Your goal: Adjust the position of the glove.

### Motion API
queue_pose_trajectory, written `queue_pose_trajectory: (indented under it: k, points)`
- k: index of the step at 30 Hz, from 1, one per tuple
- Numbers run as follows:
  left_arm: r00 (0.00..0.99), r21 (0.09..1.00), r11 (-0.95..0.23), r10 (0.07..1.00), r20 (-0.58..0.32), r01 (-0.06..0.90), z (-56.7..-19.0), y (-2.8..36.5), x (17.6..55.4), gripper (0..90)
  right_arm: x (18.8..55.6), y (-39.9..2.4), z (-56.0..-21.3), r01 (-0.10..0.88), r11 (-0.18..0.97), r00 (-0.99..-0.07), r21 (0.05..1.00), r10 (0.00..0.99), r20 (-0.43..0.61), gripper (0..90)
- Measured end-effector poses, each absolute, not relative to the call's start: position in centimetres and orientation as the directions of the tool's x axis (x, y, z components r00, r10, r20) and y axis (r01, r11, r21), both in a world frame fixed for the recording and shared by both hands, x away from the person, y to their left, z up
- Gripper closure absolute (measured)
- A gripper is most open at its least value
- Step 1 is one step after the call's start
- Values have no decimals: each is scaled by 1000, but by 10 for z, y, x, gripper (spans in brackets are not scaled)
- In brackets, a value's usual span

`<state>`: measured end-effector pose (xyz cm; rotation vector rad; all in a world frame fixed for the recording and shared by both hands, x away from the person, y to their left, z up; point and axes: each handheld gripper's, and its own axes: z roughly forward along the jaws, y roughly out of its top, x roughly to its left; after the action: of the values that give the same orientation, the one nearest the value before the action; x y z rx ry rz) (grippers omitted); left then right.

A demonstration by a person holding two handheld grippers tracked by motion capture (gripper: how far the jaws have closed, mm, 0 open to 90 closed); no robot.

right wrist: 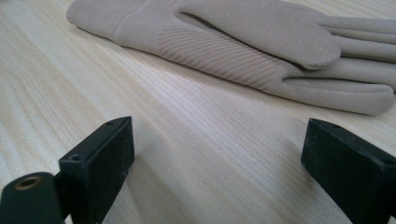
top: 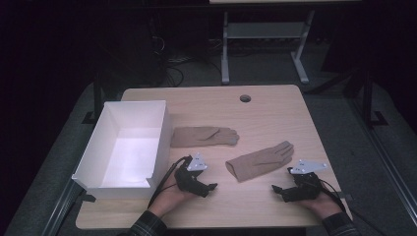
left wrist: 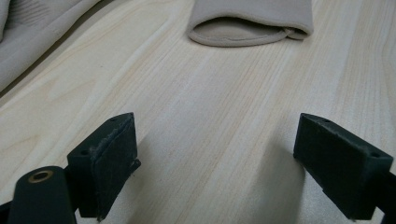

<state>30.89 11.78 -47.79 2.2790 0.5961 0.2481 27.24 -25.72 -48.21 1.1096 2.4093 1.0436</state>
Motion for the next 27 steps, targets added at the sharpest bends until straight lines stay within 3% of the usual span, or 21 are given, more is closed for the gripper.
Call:
queue_pose_trajectory:
  k: [11,12,17,19,21,22,23,24,27]
  points:
    - [868,715,-607,497,1,346,-478,117,310,126,273,-257,-482,536,445,-665,718,746,34,94]
    - [868,716,-607,497,1,346,-478,117,310,126,275,-256,-480,544,449,-663,709,748,35,160]
    - [867,717,-604,498,-1,348,-478,117,309,126,276,-254,-475,555,454,-659,697,751,35,278]
    - [867,717,-604,498,-1,348,-478,117,309,126,276,-255,-470,561,441,-655,701,754,49,403]
    - [867,717,-604,498,-1,348,-478,117,309,125,276,-255,-468,558,441,-657,703,752,49,436]
    - [867,717,-604,499,-1,348,-478,117,309,126,276,-254,-464,554,429,-660,714,749,62,524]
    - [867,717,-604,499,-1,348,-478,117,309,126,276,-254,-464,554,429,-660,714,749,62,524]
    - [867,717,-604,498,-1,348,-478,117,309,125,277,-253,-461,555,412,-665,723,741,88,632]
    - [869,716,-606,495,-1,346,-478,117,309,125,279,-251,-459,540,422,-682,728,726,85,713]
